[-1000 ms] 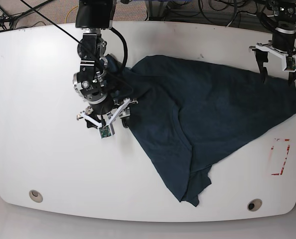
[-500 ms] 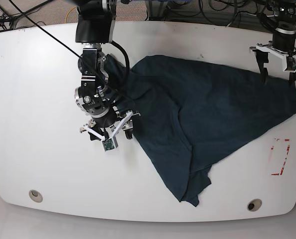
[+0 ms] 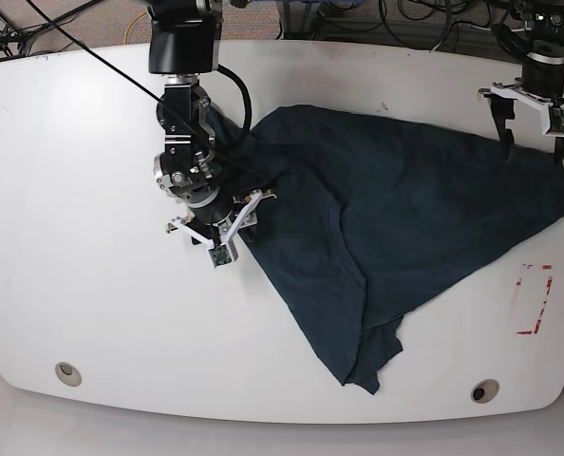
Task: Fold the T-shirt properly
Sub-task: 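Move the right gripper to the shirt's bunched collar corner and grasp it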
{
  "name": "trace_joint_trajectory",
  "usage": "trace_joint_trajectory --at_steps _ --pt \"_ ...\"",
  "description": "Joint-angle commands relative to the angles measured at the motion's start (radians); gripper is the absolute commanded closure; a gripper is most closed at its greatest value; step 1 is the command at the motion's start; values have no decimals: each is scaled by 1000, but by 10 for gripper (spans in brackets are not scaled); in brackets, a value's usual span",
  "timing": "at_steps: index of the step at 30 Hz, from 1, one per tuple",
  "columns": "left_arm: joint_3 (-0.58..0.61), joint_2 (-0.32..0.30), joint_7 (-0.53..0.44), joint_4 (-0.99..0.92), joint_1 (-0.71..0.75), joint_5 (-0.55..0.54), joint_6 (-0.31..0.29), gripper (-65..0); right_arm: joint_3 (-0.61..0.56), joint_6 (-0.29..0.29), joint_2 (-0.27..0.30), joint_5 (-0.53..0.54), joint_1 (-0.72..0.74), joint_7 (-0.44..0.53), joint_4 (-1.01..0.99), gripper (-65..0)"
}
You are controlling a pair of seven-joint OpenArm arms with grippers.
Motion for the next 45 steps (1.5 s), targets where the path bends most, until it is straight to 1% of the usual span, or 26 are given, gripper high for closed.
trace_joint_trajectory --at_steps 1,5,7,11,15,21,31,35,37,45 --pt "-16 -12 -20 11 6 -8 9 -470 -21 -2 -8 7 8 22 3 -291" --pt "-35 -13 -19 5 3 -8 11 -471 -49 -4 -11 10 -5 22 2 -317" --pt "-59 -11 -23 14 7 -6 9 -473 -60 -4 -12 11 -16 19 24 -340" --pt "-77 -10 -20 11 6 -5 9 -474 -63 -6 -15 12 -28 19 30 -349" --pt "-83 -10 -20 9 7 -6 8 -474 -64 -7 -17 14 -42 19 34 -352" --pt "-57 -12 -22 11 11 -4 3 -475 -48 -6 -17 13 -82 9 69 -355" --pt "-55 -6 -27 11 13 -7 -2 -477 -20 2 -17 26 -129 -6 118 -347" --pt "-55 -6 -26 9 14 -8 -6 -475 -8 6 -12 39 -131 -13 130 -340" --pt "-60 -12 -26 0 13 -9 -1 -474 -12 10 -7 42 -119 -8 143 -347" --pt "-85 -10 -24 -2 12 -8 3 -472 -19 29 6 49 -105 -3 95 -353"
